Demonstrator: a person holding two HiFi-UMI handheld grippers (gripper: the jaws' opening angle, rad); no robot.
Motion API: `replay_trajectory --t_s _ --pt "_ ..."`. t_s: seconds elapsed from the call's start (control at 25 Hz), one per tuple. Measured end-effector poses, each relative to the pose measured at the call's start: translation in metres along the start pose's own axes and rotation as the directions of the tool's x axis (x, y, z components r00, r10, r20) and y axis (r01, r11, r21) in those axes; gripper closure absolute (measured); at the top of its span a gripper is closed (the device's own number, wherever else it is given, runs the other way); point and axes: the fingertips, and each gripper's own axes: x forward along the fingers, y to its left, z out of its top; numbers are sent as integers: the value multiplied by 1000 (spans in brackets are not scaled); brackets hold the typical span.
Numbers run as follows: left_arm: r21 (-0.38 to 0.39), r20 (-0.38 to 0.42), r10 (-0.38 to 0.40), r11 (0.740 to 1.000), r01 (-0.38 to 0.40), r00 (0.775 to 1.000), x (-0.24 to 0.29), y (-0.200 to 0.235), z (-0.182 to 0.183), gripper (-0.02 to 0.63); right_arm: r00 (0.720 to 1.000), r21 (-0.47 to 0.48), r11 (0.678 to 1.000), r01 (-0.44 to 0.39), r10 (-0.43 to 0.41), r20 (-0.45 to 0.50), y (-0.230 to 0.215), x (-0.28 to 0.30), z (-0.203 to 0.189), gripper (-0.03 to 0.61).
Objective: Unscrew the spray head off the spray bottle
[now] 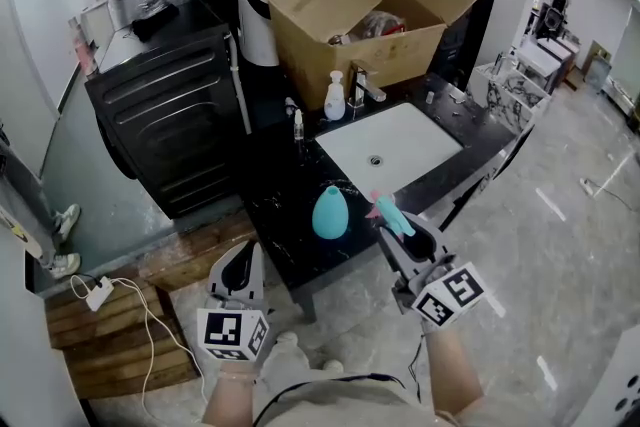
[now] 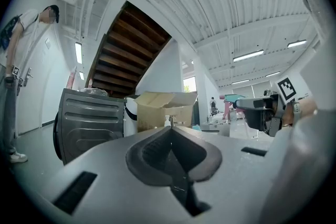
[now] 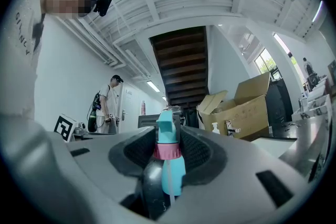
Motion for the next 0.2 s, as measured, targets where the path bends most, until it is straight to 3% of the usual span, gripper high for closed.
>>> replay_trajectory --t_s 0.2 --pt "-1 1 5 1000 -5 1000 0 1 0 609 1000 -1 1000 -8 8 4 1 0 0 428"
